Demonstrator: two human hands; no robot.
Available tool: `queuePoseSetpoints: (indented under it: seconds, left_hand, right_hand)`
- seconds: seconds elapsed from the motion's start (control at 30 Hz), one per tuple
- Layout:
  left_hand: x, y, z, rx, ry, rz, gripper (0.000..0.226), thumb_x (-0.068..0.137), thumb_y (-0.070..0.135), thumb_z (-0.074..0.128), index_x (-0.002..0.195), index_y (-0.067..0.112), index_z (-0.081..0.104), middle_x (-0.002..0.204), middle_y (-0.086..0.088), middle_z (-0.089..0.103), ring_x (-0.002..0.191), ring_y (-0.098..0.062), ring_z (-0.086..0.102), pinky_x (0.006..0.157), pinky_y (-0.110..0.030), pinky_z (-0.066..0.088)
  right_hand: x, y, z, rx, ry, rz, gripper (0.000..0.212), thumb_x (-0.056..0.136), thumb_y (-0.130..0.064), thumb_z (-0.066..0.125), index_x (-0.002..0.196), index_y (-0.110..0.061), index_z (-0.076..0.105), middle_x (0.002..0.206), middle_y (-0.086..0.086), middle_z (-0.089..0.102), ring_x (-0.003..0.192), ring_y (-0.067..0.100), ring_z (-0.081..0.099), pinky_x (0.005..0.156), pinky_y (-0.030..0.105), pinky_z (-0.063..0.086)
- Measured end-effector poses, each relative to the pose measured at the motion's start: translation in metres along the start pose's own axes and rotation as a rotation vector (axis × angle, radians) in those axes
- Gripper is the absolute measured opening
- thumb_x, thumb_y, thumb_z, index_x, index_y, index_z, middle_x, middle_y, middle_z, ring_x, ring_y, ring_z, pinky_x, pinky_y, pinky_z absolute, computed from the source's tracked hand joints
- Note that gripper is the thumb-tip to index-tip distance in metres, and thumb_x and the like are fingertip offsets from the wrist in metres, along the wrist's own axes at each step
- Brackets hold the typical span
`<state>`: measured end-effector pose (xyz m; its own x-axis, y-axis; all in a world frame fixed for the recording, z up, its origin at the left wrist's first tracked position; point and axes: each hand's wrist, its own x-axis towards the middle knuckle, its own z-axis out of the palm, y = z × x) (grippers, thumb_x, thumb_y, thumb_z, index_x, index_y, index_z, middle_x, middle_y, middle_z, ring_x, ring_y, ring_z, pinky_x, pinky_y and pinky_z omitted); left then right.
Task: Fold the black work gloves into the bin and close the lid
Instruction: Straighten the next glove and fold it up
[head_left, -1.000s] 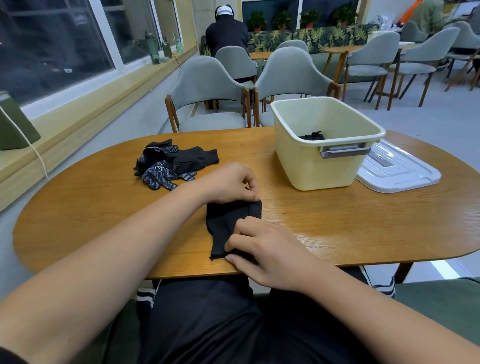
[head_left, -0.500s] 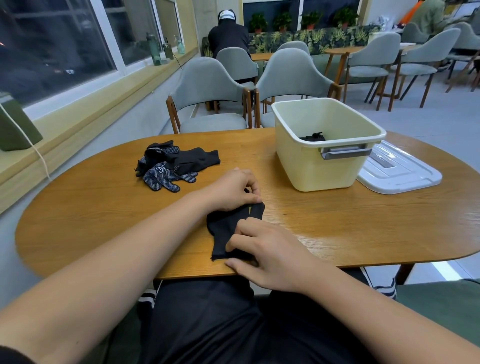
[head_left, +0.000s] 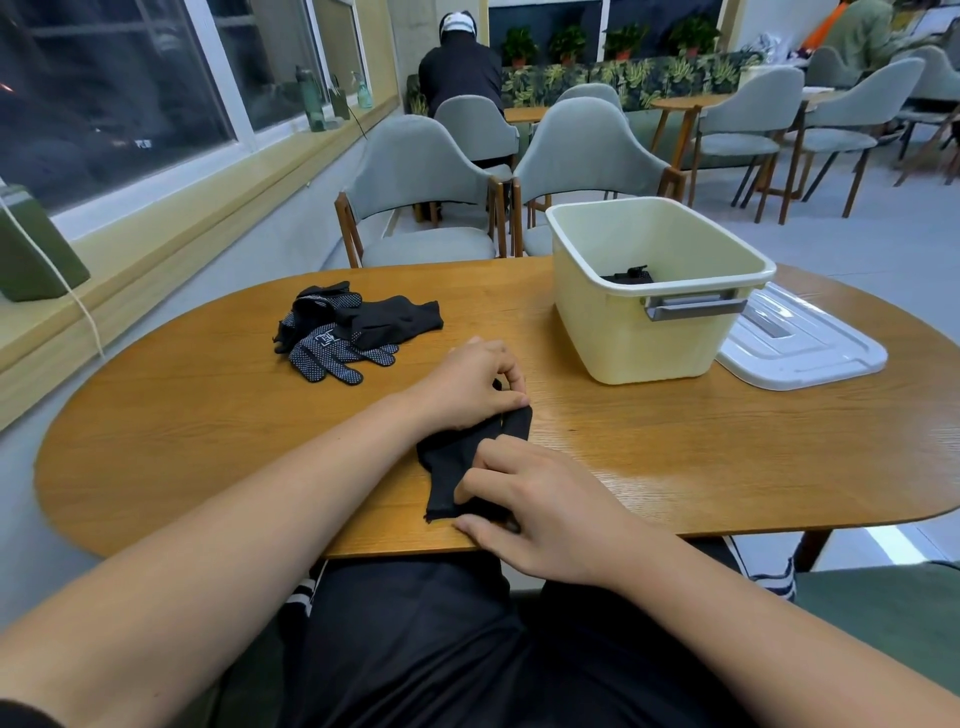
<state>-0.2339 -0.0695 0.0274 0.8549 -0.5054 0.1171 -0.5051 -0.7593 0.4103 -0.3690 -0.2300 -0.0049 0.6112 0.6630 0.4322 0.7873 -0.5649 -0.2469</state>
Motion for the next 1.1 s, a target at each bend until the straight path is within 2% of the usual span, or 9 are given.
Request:
queuePoseSetpoints:
  seconds: [0.23,0.67,0.97,1.1]
  left_hand:
    - [-0.002,-0.008,-0.005,-0.014,0.024,0.001,0.017,0.093,0.037,0.081,0.082,0.037,0.068,0.111,0.015,0.069,0.115,-0.013,0.051,0.104,-0.042,0.046]
    - [0.000,-0.012,-0.004,0.020,0.007,-0.019,0.018,0.092,0.037,0.082,0.081,0.037,0.068,0.112,0.013,0.069,0.115,-0.015,0.052,0.111,-0.047,0.043]
    - [-0.001,-0.012,0.000,-0.006,0.030,-0.018,0.014,0.092,0.038,0.082,0.084,0.034,0.070,0.110,0.011,0.069,0.113,-0.017,0.051,0.103,-0.045,0.046]
    - [-0.005,-0.011,-0.003,-0.040,0.084,-0.005,0.010,0.095,0.037,0.079,0.091,0.031,0.072,0.106,0.015,0.067,0.110,-0.012,0.052,0.098,-0.038,0.047]
  right_hand:
    - [0.001,0.001,0.002,0.007,-0.003,-0.002,0.021,0.105,-0.043,0.064,0.115,-0.025,0.069,0.102,-0.008,0.053,0.092,0.014,0.051,0.074,0.033,0.047]
    - [0.001,0.002,0.002,0.009,-0.005,-0.003,0.021,0.105,-0.043,0.063,0.114,-0.025,0.069,0.102,-0.009,0.053,0.091,0.012,0.050,0.073,0.034,0.048]
    - [0.001,0.001,0.002,0.014,0.002,-0.007,0.020,0.105,-0.043,0.063,0.114,-0.025,0.069,0.101,-0.008,0.052,0.090,0.013,0.049,0.074,0.034,0.047]
    - [0.001,0.002,0.002,0.014,0.009,-0.010,0.021,0.105,-0.042,0.064,0.115,-0.024,0.069,0.102,-0.008,0.052,0.091,0.014,0.051,0.074,0.034,0.048]
